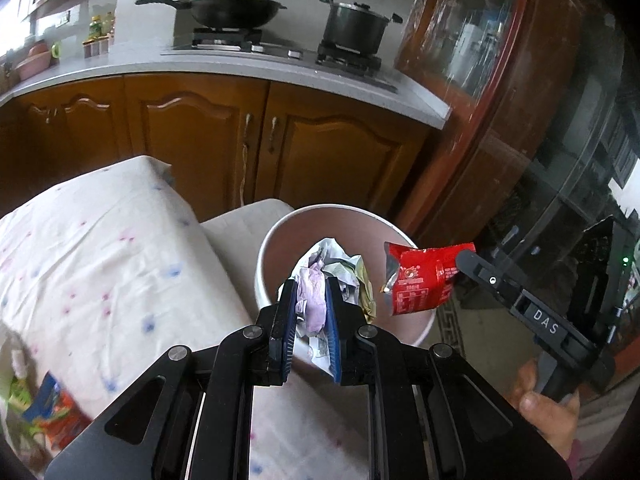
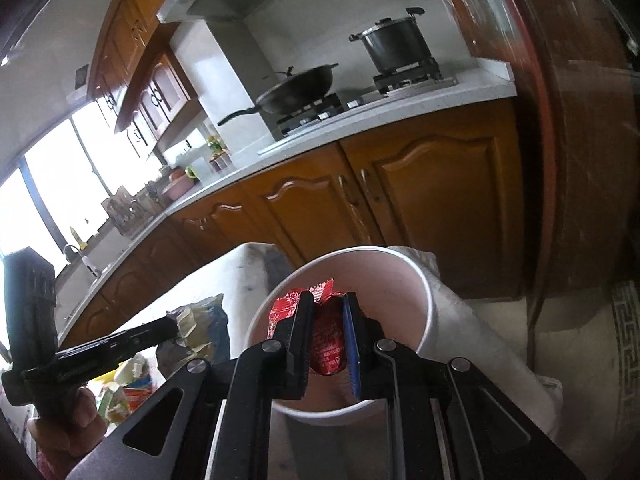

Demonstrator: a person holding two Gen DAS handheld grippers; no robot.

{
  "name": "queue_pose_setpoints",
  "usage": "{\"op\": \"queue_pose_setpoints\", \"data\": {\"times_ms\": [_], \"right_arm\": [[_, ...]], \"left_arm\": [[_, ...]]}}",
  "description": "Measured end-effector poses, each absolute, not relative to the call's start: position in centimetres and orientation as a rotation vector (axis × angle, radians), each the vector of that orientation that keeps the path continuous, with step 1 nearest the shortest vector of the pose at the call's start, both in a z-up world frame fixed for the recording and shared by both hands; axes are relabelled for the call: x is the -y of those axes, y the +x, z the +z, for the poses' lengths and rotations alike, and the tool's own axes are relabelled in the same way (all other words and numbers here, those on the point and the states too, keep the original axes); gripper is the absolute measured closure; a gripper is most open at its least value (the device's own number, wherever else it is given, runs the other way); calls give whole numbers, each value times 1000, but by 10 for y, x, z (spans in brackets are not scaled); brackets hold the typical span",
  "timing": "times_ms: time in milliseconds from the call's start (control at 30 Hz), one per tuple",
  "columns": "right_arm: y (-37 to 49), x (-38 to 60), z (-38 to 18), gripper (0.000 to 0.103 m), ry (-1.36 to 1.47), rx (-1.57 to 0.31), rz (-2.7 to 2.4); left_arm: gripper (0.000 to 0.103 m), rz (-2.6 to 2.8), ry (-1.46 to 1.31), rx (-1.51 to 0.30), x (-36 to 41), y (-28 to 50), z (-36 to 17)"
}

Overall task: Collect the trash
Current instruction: 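Carry the foil paper and red wrapper to the bin and release both, then move both open tools back over the table trash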

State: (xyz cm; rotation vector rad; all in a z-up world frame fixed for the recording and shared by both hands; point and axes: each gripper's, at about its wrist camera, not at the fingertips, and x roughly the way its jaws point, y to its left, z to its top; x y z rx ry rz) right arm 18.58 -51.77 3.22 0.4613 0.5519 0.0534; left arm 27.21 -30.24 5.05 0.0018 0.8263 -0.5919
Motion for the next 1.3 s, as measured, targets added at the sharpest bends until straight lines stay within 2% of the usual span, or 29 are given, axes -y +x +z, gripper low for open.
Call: {"op": "queue_pose_setpoints", "data": {"times_ms": [467,533,600,633,700,767,933,1000,1067,1167,1300], "right_arm": [[213,521,7,86,400,-660,11],[215,522,5,84,403,-671,20],[216,523,5,83,409,-675,22],[217,523,5,82,411,-678,23],[216,524,6,76,417,-678,28],[215,525,7,61,420,-672,27],[210,524,10,61,426,-664,26],[209,522,12,61,426,-662,26],[206,519,15,47,426,-660,32],[202,513,18,33,412,-649,32],[192,505,24,29,440,-627,57]], "left_arm": [[87,-571,72,-952,343,299,14],[83,-569,76,-951,344,299,15],[66,-561,80,-952,345,298,15],[63,-559,79,-949,346,299,16],[61,-558,75,-945,345,298,17],[60,-553,69,-944,343,298,18],[57,-544,53,-938,333,294,23],[50,-537,46,-934,326,290,25],[49,-534,34,-930,317,286,27],[42,-526,15,-928,303,279,28],[41,-497,-12,-905,279,267,33]]}}
